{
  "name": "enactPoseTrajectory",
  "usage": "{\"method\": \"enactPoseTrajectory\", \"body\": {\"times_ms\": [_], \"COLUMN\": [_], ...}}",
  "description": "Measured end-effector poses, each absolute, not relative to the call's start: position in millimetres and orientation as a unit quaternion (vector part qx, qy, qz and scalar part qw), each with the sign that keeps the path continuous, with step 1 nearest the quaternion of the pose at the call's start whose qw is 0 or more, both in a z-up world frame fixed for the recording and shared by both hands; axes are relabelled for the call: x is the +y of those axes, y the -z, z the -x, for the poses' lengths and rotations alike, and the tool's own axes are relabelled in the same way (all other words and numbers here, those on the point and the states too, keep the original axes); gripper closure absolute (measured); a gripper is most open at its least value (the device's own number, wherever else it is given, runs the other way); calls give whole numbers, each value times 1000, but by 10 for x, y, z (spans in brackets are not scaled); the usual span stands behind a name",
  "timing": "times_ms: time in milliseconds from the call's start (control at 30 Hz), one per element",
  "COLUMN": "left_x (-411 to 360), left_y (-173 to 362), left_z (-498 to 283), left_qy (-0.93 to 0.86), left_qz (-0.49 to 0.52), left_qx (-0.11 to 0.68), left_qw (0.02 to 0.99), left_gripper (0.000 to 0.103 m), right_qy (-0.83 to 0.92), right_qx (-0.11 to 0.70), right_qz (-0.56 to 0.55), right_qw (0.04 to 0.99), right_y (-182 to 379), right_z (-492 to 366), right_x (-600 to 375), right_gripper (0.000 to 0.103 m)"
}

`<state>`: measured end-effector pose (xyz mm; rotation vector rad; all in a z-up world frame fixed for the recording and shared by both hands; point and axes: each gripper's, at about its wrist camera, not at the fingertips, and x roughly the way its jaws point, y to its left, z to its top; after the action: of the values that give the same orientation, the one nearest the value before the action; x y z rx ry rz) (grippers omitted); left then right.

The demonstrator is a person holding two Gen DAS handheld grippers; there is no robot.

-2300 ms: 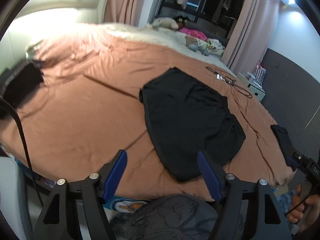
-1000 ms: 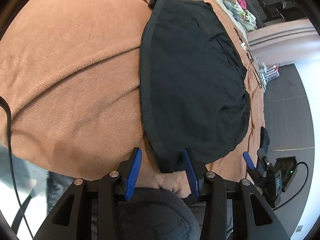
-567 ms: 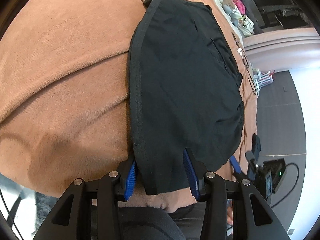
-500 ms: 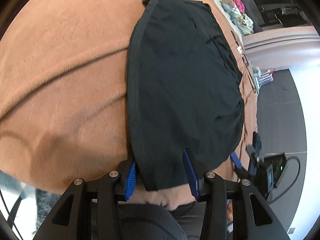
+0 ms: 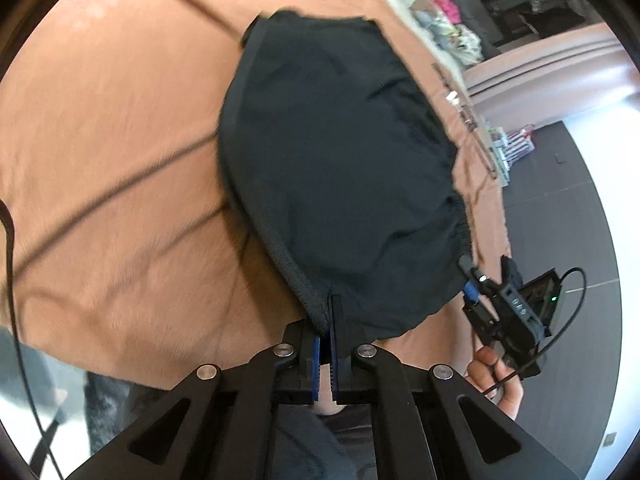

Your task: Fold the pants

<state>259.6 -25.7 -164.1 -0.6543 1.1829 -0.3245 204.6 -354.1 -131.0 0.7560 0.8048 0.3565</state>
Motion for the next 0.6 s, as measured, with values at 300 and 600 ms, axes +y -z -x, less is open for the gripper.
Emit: {"method": "enactPoseTrajectory", "body": {"times_ms": [300, 600], "left_x": [-182, -228], "left_y": [1108, 650], "left_z": [-2849, -3406], "left_qy": [170, 173], "left_qz": [291, 276], "left_qx": [490, 453], "left_qw": [804, 830], "left_gripper": [100, 100], "right_qy": [-178, -184], "right_qx": [336, 309], "right_qz": [-370, -379], "right_qw": [848, 853], "right_y": [1080, 805], "right_z": [-1949, -2093], "right_x": [-3644, -3606], "right_gripper": [100, 101]}}
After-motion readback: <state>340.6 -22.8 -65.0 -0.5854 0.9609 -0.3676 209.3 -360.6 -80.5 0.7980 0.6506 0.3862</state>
